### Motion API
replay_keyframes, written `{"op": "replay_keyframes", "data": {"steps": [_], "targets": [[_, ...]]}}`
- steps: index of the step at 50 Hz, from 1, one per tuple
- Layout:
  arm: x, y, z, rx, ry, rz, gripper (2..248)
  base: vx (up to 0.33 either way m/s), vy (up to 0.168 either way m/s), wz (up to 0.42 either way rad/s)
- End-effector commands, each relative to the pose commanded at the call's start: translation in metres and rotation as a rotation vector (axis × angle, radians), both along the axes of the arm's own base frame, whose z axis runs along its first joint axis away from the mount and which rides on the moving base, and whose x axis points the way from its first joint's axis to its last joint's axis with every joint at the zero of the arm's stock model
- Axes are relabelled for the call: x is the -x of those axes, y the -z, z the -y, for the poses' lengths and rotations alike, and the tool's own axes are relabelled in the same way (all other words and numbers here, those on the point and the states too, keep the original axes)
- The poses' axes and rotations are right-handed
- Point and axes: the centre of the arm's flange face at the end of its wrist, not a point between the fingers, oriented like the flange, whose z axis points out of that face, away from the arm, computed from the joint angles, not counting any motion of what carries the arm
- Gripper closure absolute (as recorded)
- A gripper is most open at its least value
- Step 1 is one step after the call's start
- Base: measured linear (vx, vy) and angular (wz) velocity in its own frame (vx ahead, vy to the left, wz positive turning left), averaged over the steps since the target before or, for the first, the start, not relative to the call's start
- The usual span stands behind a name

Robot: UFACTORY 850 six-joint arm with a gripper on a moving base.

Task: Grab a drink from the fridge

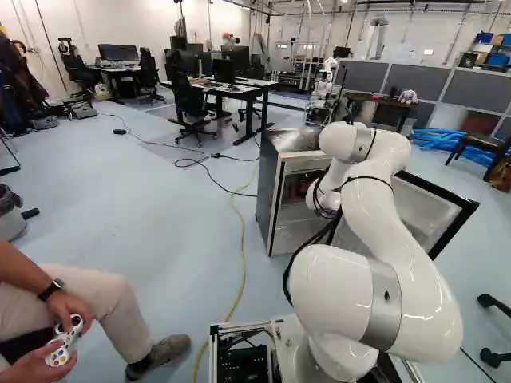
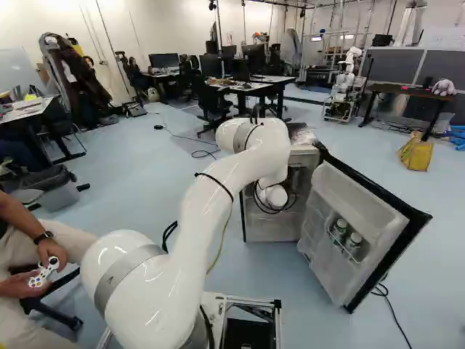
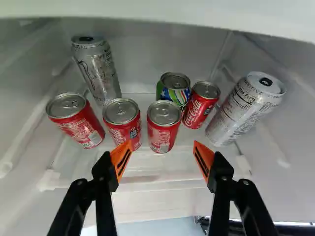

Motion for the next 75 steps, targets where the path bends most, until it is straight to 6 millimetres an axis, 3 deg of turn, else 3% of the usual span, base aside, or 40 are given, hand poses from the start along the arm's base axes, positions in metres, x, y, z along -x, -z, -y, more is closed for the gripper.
{"op": "replay_keyframes", "data": {"steps": [33,53,75], "targets": [[-0.016,0.006,-0.002,0.003,0.022,0.003,67,0.000,0.000,0.000],[-0.016,0.027,-0.002,-0.001,0.022,-0.004,67,0.000,0.000,0.000],[-0.019,0.024,-0.003,0.000,0.016,0.056,67,0.000,0.000,0.000]]}}
